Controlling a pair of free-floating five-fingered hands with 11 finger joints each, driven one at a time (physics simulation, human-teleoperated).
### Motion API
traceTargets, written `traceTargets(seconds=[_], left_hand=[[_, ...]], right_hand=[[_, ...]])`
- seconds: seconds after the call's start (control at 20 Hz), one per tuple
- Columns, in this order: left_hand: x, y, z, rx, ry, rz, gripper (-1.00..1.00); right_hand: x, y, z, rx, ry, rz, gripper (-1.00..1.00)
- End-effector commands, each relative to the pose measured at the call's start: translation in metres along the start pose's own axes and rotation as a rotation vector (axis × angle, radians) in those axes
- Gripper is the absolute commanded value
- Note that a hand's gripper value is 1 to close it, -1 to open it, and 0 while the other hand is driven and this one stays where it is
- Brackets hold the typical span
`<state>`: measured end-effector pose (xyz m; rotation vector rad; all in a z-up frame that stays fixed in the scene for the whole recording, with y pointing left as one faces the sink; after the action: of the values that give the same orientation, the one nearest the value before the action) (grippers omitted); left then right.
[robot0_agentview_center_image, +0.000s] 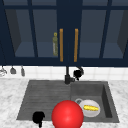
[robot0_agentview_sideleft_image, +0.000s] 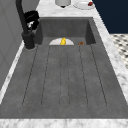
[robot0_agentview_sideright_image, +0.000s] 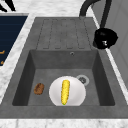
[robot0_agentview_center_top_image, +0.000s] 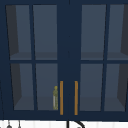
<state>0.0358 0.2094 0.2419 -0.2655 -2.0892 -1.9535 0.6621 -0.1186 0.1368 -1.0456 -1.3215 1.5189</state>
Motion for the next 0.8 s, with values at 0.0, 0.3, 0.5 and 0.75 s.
traceTargets(seconds=[0.0,0.3,0.5,0.75], left_hand=[[0.0,0.0,0.0,0.0,0.0,0.0,0.0],[0.0,0.0,0.0,0.0,0.0,0.0,0.0],[0.0,0.0,0.0,0.0,0.0,0.0,0.0],[0.0,0.0,0.0,0.0,0.0,0.0,0.0]], right_hand=[[0.011,-0.01,-0.011,0.09,0.003,0.09,1.0],[0.015,-0.027,-0.018,0.085,0.028,0.071,1.0],[0.018,-0.034,-0.022,0.103,0.043,0.074,1.0],[0.02,-0.034,-0.022,0.126,0.074,0.09,1.0]])
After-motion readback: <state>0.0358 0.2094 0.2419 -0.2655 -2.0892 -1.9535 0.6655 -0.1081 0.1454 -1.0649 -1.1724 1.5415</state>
